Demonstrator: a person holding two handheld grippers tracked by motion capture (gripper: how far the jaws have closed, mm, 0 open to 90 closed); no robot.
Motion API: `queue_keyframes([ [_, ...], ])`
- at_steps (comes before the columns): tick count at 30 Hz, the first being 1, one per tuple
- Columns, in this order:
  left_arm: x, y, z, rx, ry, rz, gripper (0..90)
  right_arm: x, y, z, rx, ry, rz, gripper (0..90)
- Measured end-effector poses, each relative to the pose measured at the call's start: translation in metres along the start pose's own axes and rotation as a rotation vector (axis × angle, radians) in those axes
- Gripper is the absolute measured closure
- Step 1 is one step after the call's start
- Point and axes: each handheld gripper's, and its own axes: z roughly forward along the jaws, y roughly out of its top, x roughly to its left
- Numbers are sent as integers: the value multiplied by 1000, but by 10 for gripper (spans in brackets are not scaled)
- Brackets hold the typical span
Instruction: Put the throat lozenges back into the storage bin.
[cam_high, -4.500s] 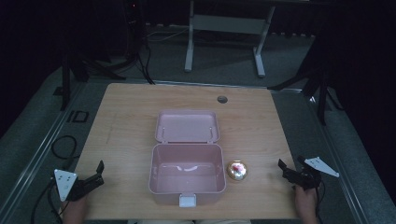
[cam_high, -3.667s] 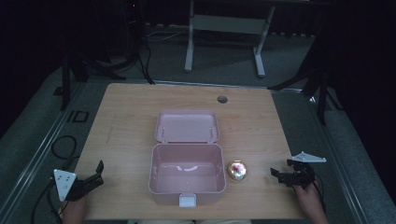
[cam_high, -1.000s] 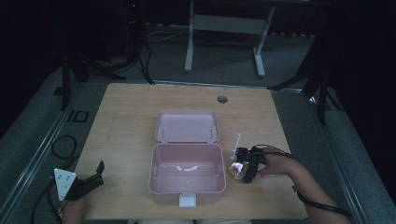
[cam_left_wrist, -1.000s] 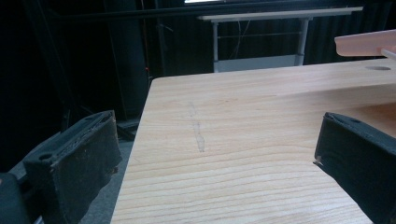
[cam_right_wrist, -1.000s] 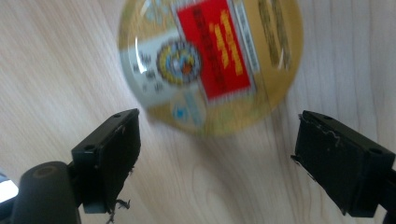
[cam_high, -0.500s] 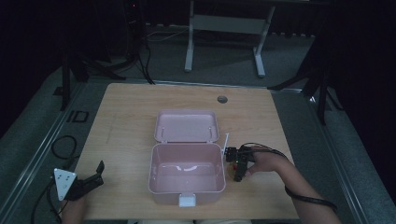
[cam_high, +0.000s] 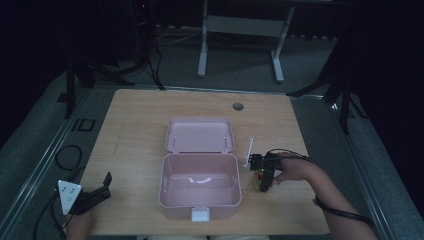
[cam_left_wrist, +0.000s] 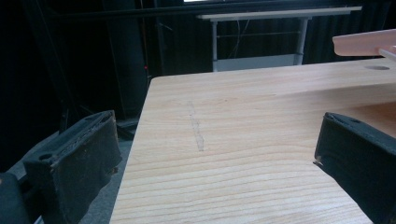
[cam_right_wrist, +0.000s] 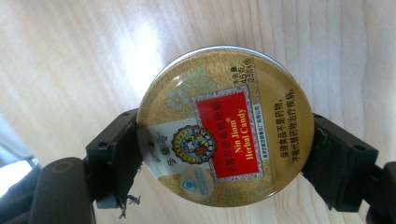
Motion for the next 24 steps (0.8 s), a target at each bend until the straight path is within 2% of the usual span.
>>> queue_keyframes([
  [4,0,0,0,1,1,0,5,3,-5,-10,5,2,-8,203],
  [12,0,0,0,4,3,0,5,15,-11,-57,8,-18,-32,203],
  [18,0,0,0,4,4,0,5,28,-5,-94,0,-30,-56,203],
  [21,0,0,0,5,4,-1,5,31,-4,-100,1,-38,-62,203],
  [22,0,0,0,6,3,0,5,38,2,-118,-16,-55,-76,203],
  [24,0,0,0,5,3,-2,5,43,7,-126,-21,-56,-85,204],
])
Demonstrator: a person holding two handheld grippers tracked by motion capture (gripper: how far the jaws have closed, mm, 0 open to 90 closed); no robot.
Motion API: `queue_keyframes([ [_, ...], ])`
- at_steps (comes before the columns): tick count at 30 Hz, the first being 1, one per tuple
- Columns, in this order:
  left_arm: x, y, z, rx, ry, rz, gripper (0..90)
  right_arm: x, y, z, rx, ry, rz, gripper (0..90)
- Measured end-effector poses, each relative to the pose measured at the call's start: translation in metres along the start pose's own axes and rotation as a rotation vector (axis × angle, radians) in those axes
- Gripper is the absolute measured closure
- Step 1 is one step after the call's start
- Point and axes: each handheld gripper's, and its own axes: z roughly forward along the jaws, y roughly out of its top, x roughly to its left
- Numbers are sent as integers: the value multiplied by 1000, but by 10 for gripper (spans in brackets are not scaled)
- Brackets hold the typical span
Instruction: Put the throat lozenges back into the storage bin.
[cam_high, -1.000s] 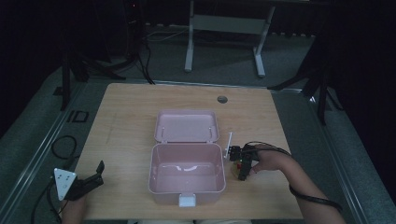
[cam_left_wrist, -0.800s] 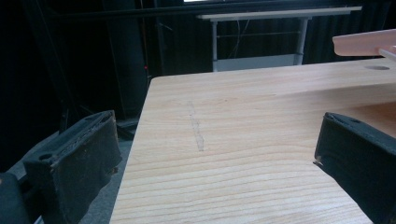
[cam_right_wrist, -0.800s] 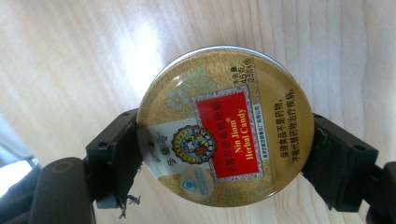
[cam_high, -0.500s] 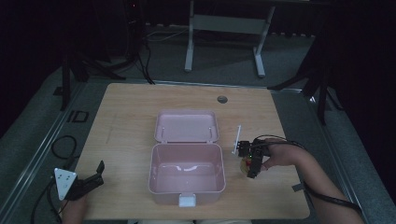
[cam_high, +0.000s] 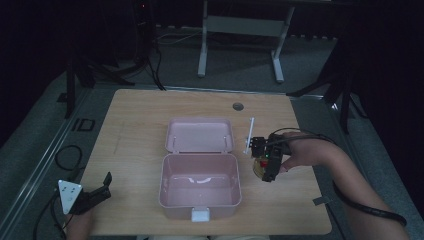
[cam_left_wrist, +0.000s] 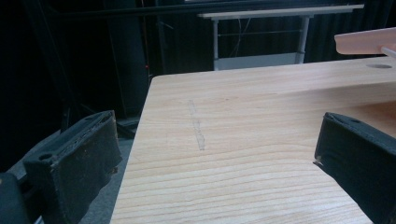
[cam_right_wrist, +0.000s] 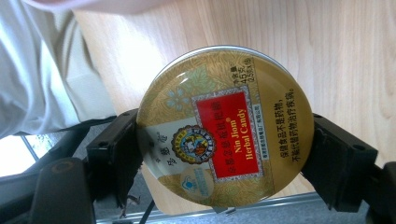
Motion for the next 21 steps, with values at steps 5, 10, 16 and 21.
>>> queue_keyframes([
  [5,0,0,0,-1,1,-1,5,10,18,-10,-13,11,-42,204],
  [10,0,0,0,-1,0,-1,5,20,41,-12,-27,29,-91,204],
  [16,0,0,0,-2,-2,-2,5,30,69,-9,-39,49,-149,204],
  [21,1,0,0,-2,-3,-3,5,37,89,-4,-42,56,-191,204],
])
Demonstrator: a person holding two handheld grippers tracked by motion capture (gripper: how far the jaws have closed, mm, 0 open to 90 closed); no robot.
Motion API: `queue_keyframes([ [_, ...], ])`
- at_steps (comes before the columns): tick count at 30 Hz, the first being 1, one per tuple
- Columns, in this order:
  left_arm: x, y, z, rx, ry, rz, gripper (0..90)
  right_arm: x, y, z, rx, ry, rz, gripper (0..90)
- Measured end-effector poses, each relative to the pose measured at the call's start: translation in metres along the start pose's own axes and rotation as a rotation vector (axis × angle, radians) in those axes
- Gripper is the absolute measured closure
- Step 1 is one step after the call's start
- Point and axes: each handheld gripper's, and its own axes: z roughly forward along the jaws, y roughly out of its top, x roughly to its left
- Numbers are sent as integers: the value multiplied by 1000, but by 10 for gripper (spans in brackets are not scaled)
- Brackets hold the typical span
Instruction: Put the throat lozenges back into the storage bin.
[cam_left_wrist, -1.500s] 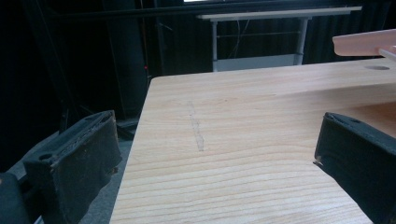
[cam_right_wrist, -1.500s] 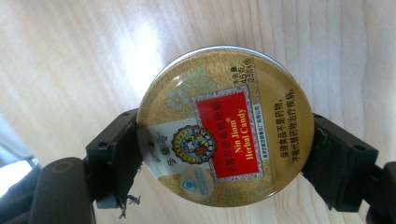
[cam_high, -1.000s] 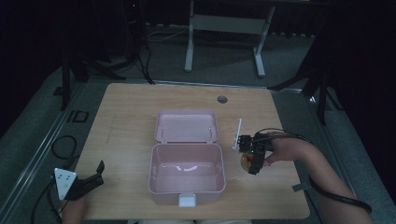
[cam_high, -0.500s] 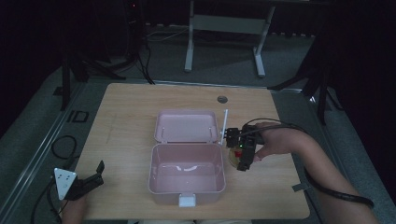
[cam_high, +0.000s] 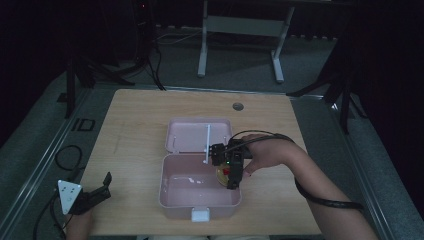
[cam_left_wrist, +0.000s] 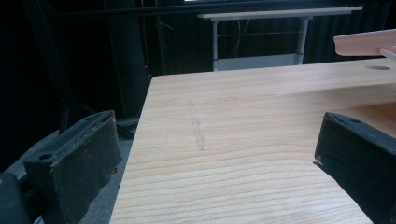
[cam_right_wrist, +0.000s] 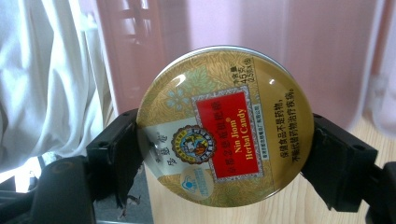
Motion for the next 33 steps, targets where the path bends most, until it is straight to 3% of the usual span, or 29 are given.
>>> queue_keyframes([
  [6,0,0,0,-2,-1,-4,5,-1,12,10,-17,13,-15,204],
  [16,0,0,0,-1,-3,0,5,-5,20,50,-23,31,-42,203],
  [20,0,0,0,-1,-3,3,5,-8,22,65,-28,46,-33,203],
  [26,0,0,0,-3,-4,3,5,-11,21,89,-3,40,-32,204],
  [30,0,0,0,-2,-5,2,5,-11,22,94,-12,40,-31,203],
  [33,0,0,0,-2,-6,4,5,-11,24,106,21,28,-41,203],
])
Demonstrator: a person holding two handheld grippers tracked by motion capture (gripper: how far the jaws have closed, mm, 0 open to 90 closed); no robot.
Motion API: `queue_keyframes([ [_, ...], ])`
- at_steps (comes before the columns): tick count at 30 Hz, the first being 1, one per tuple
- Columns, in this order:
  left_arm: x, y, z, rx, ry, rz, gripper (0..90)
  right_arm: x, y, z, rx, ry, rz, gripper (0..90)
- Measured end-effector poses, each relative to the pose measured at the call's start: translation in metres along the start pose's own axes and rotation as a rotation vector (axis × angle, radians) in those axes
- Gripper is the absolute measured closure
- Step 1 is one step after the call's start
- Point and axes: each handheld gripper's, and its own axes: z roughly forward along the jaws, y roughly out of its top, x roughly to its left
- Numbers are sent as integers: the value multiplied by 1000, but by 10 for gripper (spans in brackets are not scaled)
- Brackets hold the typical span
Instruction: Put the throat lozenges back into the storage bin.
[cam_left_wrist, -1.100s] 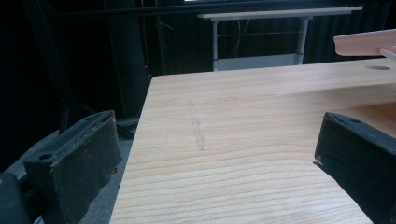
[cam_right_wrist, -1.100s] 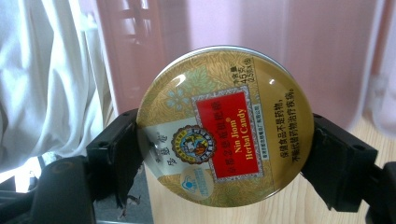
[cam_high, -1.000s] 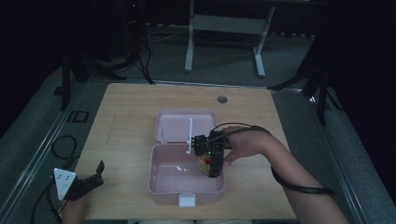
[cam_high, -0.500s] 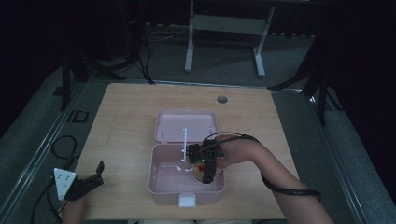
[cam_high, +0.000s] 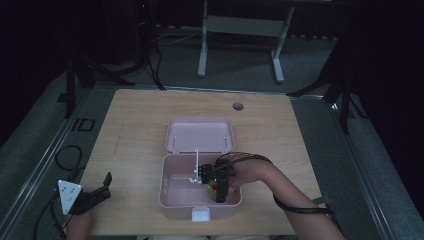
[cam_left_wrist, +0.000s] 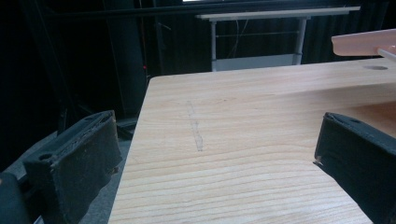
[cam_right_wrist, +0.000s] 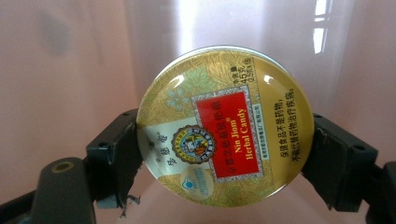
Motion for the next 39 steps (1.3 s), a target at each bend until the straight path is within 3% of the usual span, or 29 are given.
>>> queue_keyframes([
  [7,0,0,0,0,-2,0,5,-3,4,21,58,9,-7,203],
  [15,0,0,0,0,-2,-1,5,-2,6,23,89,50,1,175],
  [20,0,0,0,0,-2,0,5,-1,5,16,74,51,6,151],
  [29,0,0,0,1,0,0,5,1,-7,-30,-48,-7,21,154],
  [30,0,0,0,1,1,-1,5,2,-13,-43,-77,-22,21,154],
  [32,0,0,0,1,0,-1,5,3,-16,-49,-90,-27,33,154],
  [34,0,0,0,0,1,-1,5,4,-28,-65,-137,-53,45,153],
  [39,0,0,0,0,1,-1,5,6,-47,-80,-199,-67,74,126],
])
